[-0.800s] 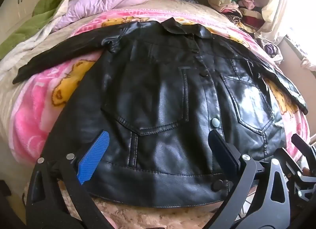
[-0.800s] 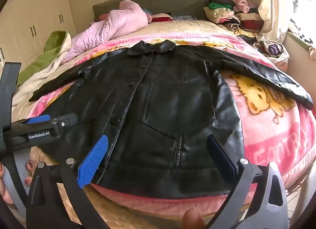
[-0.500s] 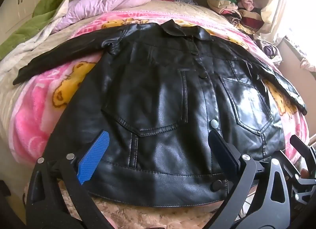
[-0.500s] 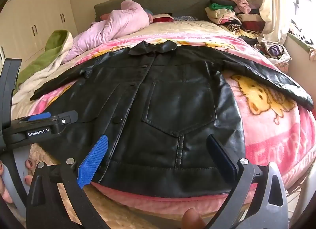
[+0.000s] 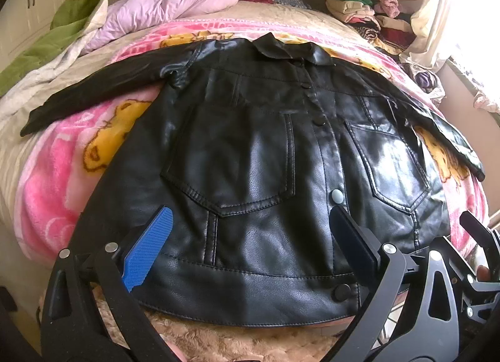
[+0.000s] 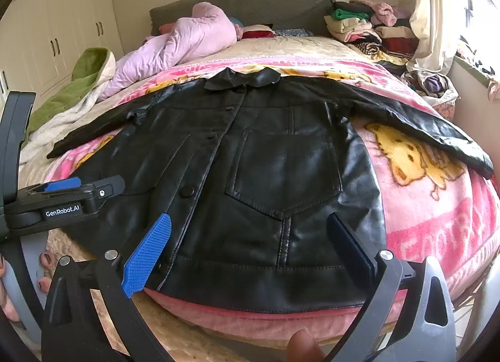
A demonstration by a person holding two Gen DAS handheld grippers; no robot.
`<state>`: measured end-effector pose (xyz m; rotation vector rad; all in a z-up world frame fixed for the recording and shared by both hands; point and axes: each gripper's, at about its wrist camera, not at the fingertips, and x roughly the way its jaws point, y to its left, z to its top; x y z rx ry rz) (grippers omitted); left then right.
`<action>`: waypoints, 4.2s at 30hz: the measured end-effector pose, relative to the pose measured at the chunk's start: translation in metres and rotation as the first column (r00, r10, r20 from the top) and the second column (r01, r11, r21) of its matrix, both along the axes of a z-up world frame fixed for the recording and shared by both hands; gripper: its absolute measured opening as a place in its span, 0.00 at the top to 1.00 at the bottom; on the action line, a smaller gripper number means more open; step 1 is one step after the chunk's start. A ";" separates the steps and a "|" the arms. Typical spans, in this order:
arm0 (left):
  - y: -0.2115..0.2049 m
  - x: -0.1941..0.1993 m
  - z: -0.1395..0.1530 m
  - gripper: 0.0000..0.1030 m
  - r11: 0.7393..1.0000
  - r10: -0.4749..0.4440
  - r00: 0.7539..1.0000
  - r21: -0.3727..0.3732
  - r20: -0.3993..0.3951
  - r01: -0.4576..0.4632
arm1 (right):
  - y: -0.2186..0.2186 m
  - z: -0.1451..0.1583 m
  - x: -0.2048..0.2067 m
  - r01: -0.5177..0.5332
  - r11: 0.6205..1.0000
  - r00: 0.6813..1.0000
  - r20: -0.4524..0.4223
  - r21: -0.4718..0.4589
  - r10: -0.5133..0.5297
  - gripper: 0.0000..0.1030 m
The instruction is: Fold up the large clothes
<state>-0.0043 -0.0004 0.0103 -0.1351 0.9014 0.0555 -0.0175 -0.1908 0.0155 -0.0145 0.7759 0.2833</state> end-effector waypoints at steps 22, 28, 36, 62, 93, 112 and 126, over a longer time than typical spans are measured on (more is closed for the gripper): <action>0.001 0.001 0.002 0.09 1.000 -0.001 1.000 0.000 0.005 0.001 | 0.000 0.001 0.002 -0.001 1.000 1.000 0.001 -0.001 0.001 0.04; 0.002 0.000 0.003 0.09 1.000 0.001 1.000 0.003 0.007 -0.001 | 0.000 0.001 0.001 0.000 1.000 1.000 0.004 -0.002 0.000 0.04; 0.004 0.001 0.006 0.09 1.000 0.004 1.000 0.004 0.009 -0.004 | 0.000 0.001 0.002 -0.002 1.000 1.000 0.006 -0.002 0.002 0.04; 0.004 0.023 0.013 0.09 1.000 -0.001 1.000 0.016 -0.001 0.001 | 0.002 0.011 0.032 0.002 0.999 1.000 0.006 0.040 -0.002 0.04; 0.013 0.148 0.050 0.09 0.999 0.038 0.999 0.011 0.030 -0.038 | -0.014 0.049 0.159 0.075 0.982 0.997 0.009 0.176 -0.078 0.04; -0.040 0.231 0.041 0.09 0.999 -0.027 0.999 0.034 -0.027 0.028 | -0.100 0.033 0.222 0.321 0.914 0.947 -0.055 0.248 -0.317 0.04; -0.075 0.286 0.041 0.09 0.998 -0.061 0.998 -0.024 -0.022 0.061 | -0.181 0.012 0.225 0.560 0.786 0.828 -0.129 0.262 -0.546 0.04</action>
